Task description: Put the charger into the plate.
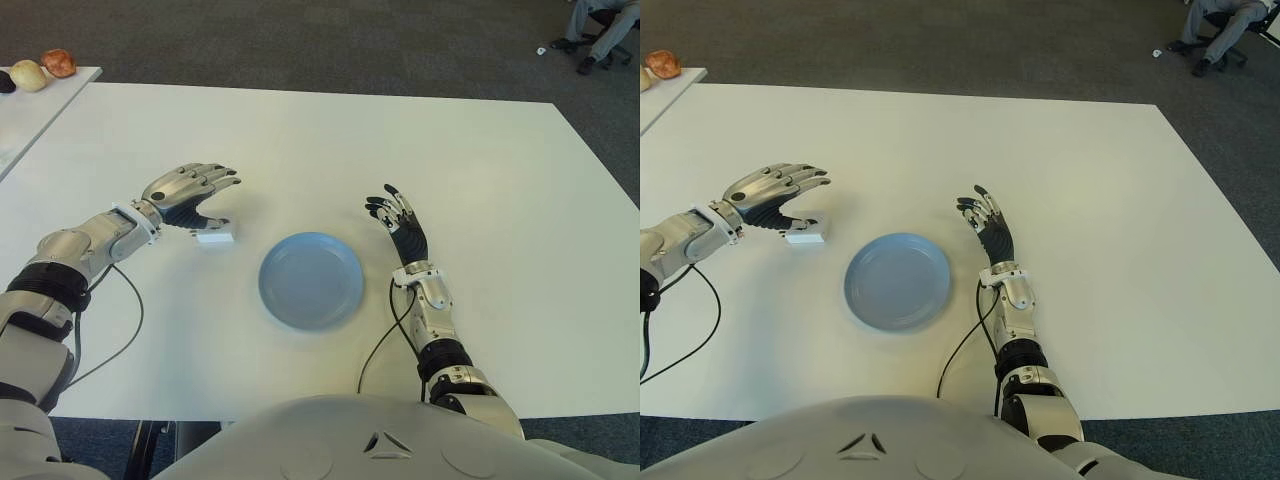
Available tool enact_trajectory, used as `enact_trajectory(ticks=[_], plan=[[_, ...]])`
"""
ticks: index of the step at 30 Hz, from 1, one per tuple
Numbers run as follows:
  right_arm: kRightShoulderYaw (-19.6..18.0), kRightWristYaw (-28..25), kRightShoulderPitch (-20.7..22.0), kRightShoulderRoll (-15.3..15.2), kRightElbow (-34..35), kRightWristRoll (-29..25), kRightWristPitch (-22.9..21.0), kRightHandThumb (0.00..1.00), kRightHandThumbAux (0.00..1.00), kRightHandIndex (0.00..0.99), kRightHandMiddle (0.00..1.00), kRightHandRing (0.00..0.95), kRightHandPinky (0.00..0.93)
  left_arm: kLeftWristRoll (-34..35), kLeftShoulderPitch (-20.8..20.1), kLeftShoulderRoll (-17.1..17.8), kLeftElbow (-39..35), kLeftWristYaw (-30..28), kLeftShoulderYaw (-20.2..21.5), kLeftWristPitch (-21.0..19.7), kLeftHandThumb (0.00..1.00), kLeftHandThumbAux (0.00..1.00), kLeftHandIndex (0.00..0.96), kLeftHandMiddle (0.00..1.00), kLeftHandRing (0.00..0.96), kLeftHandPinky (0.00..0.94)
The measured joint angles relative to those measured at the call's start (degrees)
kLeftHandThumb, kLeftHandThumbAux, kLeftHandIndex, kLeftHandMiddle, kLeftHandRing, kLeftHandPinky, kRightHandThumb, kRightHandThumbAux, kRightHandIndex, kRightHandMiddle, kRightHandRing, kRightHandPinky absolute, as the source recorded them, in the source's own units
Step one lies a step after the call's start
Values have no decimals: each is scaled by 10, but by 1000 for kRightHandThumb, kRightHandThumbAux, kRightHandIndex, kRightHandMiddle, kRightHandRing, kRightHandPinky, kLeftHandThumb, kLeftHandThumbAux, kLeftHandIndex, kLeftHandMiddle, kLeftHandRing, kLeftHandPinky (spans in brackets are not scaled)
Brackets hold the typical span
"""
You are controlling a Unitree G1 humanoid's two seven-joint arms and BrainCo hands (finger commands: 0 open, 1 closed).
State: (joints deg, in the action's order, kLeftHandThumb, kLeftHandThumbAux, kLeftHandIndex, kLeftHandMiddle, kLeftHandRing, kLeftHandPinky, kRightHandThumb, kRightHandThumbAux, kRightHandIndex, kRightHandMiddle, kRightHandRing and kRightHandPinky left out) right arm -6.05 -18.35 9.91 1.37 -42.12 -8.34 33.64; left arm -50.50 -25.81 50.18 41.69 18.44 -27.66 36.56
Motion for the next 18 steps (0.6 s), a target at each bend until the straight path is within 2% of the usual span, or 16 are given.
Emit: enact_trajectory(ticks=[18], plan=[[-2, -7, 1, 0, -1, -2, 0, 23, 592, 119, 317, 280, 223, 10, 24, 0, -14, -23, 16, -4, 84, 428, 0, 0, 0, 0]])
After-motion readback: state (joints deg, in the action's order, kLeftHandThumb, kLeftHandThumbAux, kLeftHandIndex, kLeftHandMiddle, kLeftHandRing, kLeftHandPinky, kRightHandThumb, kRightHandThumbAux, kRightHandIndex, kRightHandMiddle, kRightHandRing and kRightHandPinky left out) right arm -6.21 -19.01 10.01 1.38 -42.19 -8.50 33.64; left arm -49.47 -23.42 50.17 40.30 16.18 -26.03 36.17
